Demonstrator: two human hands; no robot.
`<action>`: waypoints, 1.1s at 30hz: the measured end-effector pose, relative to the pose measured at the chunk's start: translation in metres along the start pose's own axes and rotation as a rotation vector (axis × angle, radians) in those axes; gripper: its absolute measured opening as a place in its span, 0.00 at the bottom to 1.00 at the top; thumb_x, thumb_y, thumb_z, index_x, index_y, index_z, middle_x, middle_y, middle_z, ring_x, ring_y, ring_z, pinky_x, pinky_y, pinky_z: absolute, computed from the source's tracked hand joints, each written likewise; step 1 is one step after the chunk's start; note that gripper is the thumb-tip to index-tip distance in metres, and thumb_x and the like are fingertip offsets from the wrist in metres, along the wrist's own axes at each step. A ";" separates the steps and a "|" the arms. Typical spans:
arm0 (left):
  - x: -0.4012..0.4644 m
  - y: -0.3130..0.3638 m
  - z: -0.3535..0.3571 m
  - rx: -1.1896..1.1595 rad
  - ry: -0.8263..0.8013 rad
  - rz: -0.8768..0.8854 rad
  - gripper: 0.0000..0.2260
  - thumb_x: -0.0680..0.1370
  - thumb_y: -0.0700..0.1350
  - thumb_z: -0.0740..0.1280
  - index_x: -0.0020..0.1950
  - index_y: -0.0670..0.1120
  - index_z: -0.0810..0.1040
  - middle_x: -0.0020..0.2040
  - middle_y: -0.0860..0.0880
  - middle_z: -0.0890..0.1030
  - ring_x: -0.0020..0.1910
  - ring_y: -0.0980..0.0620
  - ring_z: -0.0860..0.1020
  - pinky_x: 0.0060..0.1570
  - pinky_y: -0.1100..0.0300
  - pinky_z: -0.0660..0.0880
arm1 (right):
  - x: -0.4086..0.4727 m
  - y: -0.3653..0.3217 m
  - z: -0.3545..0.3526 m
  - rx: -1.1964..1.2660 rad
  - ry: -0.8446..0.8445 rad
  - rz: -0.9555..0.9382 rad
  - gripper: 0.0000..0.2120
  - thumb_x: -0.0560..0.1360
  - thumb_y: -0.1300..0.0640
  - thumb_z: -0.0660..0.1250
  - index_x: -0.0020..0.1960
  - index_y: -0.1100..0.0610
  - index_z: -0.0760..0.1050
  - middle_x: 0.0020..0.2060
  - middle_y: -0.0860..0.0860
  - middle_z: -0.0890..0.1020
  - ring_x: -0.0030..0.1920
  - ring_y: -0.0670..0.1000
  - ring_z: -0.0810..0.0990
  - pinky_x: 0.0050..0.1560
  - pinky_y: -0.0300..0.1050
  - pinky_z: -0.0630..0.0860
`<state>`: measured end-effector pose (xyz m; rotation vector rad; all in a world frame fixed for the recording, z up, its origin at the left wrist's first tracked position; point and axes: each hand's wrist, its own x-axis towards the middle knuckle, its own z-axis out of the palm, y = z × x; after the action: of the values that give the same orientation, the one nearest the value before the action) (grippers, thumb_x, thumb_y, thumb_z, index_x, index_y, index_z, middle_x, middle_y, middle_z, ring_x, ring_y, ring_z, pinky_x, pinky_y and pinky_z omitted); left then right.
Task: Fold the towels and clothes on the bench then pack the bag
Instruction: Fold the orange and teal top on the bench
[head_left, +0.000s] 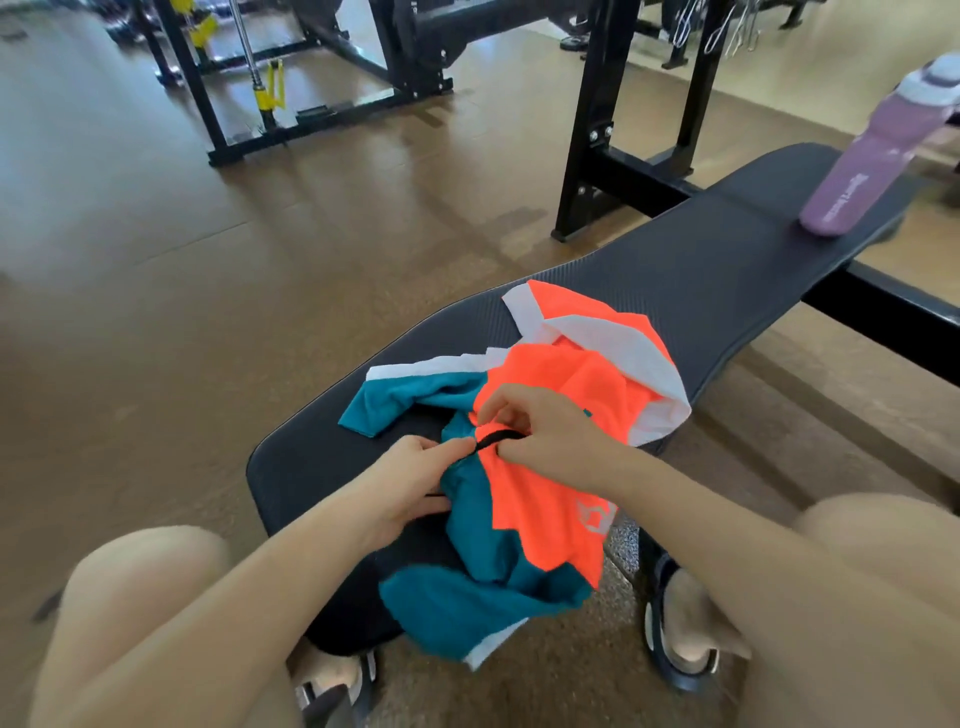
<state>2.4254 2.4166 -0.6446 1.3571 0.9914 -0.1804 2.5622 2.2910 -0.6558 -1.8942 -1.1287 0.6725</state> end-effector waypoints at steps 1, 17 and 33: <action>-0.007 -0.001 -0.002 -0.090 -0.082 -0.011 0.15 0.79 0.51 0.70 0.61 0.43 0.80 0.55 0.46 0.86 0.57 0.48 0.83 0.63 0.49 0.78 | -0.005 -0.003 0.005 0.065 0.013 0.003 0.15 0.66 0.70 0.67 0.50 0.57 0.78 0.34 0.43 0.76 0.32 0.39 0.72 0.37 0.33 0.67; -0.099 0.054 -0.064 0.666 -0.156 0.677 0.11 0.77 0.43 0.73 0.52 0.38 0.74 0.48 0.40 0.80 0.47 0.40 0.79 0.53 0.40 0.75 | -0.020 -0.108 -0.019 -0.137 -0.039 -0.308 0.34 0.69 0.69 0.70 0.74 0.59 0.67 0.66 0.47 0.72 0.58 0.30 0.69 0.58 0.24 0.64; -0.120 0.058 -0.125 0.939 -0.130 0.601 0.09 0.79 0.49 0.70 0.57 0.59 0.76 0.52 0.59 0.82 0.54 0.60 0.79 0.57 0.55 0.76 | 0.030 -0.187 -0.039 -0.497 -0.307 -0.167 0.12 0.70 0.64 0.69 0.33 0.58 0.67 0.26 0.48 0.66 0.27 0.45 0.66 0.29 0.40 0.62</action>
<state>2.3288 2.4893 -0.5079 2.4004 0.3224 -0.2880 2.5207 2.3536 -0.4772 -2.1131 -1.7602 0.6425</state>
